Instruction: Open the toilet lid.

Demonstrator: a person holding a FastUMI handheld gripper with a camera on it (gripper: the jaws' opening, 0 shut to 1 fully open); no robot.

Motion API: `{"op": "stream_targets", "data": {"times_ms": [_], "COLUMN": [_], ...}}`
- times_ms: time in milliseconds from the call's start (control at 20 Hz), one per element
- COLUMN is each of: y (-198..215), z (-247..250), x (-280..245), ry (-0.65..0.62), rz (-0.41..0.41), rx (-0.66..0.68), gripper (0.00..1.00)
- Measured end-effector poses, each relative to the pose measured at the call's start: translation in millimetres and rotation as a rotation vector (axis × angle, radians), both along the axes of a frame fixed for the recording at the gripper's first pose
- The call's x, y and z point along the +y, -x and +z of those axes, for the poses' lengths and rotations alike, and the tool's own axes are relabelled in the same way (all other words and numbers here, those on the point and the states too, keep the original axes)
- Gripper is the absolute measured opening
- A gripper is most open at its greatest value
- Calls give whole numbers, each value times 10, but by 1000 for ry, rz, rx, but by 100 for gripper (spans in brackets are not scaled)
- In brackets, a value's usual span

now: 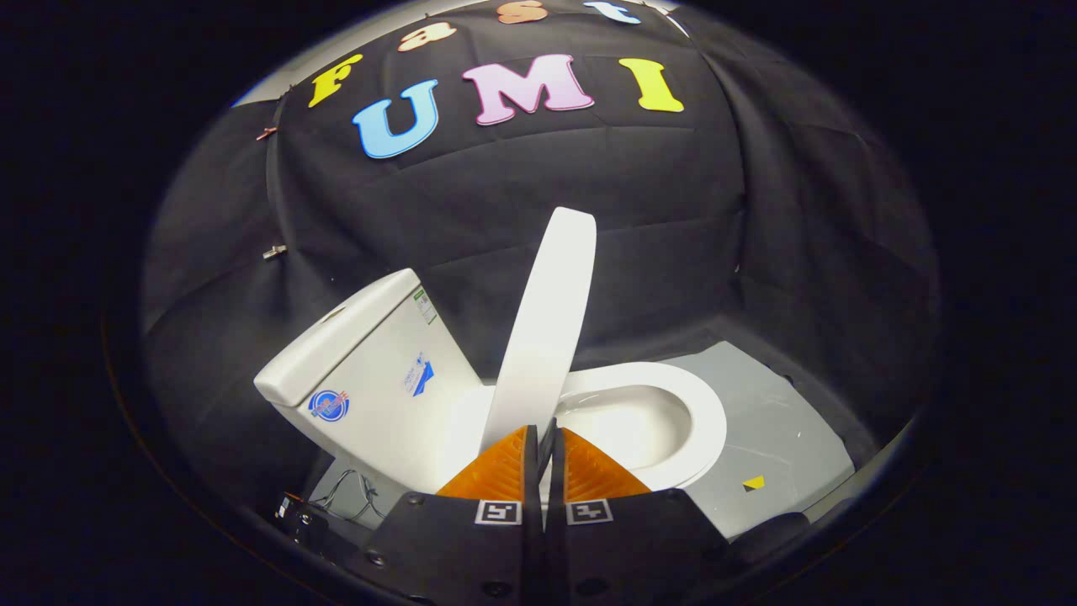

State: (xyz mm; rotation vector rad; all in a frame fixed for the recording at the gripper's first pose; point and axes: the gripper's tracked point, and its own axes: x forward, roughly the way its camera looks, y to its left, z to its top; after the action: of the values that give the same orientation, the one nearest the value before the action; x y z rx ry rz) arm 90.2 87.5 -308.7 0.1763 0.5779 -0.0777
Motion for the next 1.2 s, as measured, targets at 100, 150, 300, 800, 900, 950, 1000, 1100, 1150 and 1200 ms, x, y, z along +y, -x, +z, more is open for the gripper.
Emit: {"op": "stream_targets", "data": {"times_ms": [100,150,300,800,900,950,1000,1100,1150,1200], "y": [-43,-74,-122,-260,-278,-277,-279,-282,-287,-291], "z": [78,105,172,246,204,190,178,168,164,157], "x": [175,263,509,1317,1450,1507,1555,1647,1680,1712], "ry": [30,45,81,123,129,124,117,111,113,117], "rz": [31,46,82,209,236,247,254,265,272,277], "rx": [-15,-23,-37,-71,-70,-67,-66,-63,-62,-60], "gripper": [5,4,5,5,5,5,5,5,5,5]}}
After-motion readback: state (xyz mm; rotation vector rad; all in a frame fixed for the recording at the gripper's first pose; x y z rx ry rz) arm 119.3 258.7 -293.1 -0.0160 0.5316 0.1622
